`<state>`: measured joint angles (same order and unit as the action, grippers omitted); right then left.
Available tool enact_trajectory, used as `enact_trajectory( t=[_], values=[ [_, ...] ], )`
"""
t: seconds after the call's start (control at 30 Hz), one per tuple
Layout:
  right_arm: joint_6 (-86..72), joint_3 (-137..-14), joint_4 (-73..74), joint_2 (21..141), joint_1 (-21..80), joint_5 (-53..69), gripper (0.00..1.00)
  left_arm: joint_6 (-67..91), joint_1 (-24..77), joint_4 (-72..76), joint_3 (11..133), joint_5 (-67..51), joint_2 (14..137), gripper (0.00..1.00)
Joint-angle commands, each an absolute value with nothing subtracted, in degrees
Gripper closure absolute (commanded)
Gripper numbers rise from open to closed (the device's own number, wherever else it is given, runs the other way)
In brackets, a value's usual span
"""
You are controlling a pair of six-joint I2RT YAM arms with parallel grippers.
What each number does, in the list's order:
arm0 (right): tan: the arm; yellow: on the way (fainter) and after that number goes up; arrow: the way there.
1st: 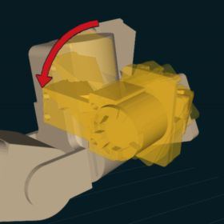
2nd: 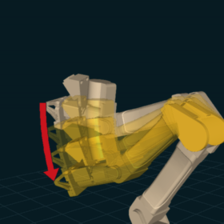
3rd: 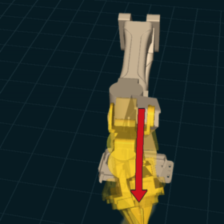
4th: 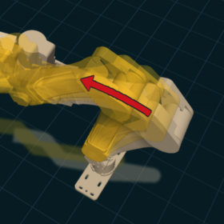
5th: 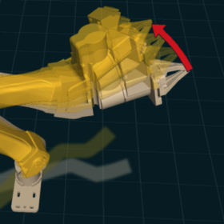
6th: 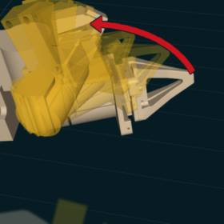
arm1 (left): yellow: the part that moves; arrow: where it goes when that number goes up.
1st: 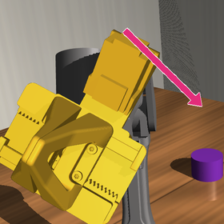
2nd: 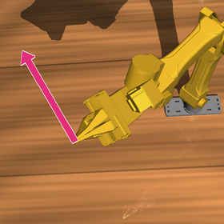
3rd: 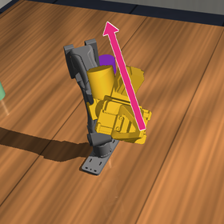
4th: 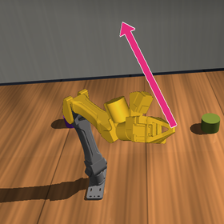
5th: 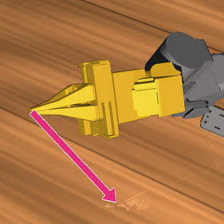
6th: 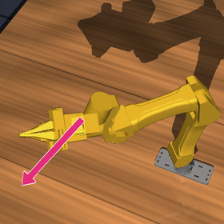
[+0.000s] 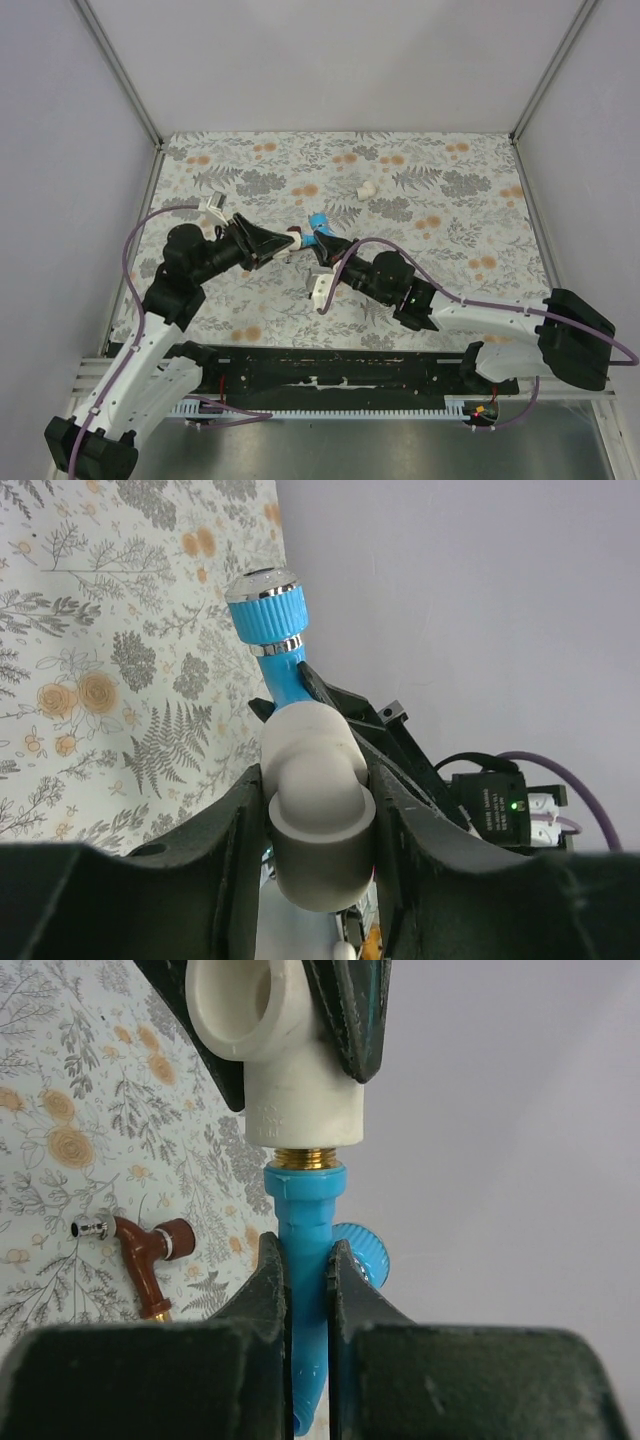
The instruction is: Install the water faucets
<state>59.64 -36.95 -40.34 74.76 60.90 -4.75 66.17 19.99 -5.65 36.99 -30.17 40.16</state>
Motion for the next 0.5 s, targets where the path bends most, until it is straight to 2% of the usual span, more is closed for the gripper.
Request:
enact_trajectory(
  t=[0.0, 0.1, 0.27, 0.47],
  values=[
    [49.85, -41.82, -22.72, 69.62, 59.59, -5.46, 1.00, 57.70, 20.83, 0.37, 44.72, -43.68, 40.51, 0.98],
    [45.19, -46.91, -8.83, 66.98, 59.33, -0.63, 1.00, 40.14, 20.74, -11.66, 49.38, -42.89, 42.36, 0.98],
    [37.72, -56.32, 10.43, 65.92, 57.22, 11.66, 1.00, 17.71, 20.92, -15.90, 50.36, -45.35, 42.54, 0.98],
    [29.02, -63.18, 21.52, 67.23, 49.58, 32.14, 1.00, -3.13, 20.92, -16.00, 46.94, -50.71, 39.47, 0.98]
  ],
)
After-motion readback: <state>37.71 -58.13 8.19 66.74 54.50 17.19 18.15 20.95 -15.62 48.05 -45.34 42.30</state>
